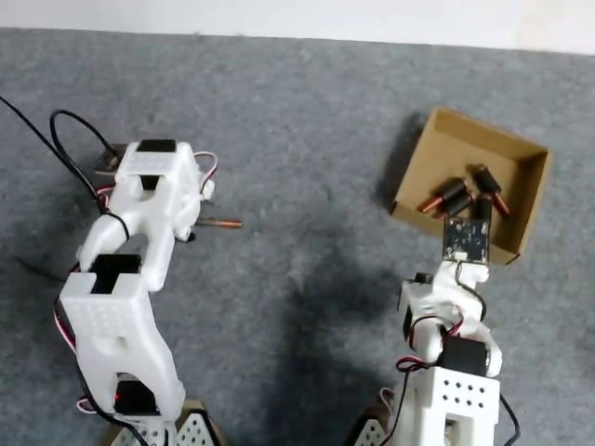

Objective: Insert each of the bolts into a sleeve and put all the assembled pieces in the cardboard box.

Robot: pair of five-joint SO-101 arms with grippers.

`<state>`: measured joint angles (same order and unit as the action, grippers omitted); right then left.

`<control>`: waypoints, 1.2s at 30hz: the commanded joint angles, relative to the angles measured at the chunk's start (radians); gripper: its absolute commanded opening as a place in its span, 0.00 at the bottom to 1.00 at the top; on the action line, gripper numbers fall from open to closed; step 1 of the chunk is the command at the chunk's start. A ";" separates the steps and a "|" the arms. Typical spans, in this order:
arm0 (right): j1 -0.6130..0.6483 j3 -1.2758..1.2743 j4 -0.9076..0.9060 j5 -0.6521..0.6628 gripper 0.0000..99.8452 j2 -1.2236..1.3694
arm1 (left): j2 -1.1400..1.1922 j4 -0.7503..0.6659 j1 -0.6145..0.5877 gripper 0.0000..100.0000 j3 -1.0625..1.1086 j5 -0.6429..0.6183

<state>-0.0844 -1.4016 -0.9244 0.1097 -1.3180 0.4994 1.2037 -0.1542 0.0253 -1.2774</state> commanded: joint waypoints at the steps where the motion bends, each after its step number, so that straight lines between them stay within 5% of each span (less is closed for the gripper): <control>1: -0.010 0.010 0.035 0.011 0.01 -0.013 | 0.007 -0.026 -0.050 0.27 -0.019 -0.020; 10: -0.010 -0.010 0.035 0.011 0.01 -0.013 | 0.007 -0.026 -0.047 0.25 -0.019 -0.020; 16: -0.010 -0.015 0.035 0.011 0.01 -0.013 | 0.005 -0.020 -0.047 0.02 -0.019 -0.018; 20: -0.008 -0.015 0.041 0.011 0.01 -0.013 | 0.001 0.034 -0.013 0.00 -0.028 -0.015; 36: 0.367 -0.189 0.674 0.064 0.01 -0.013 | -0.272 0.055 0.134 0.00 0.090 0.362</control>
<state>0.2117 -1.5842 -0.3890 0.1235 -1.3180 0.3844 1.2620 -0.0483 0.0575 -0.9766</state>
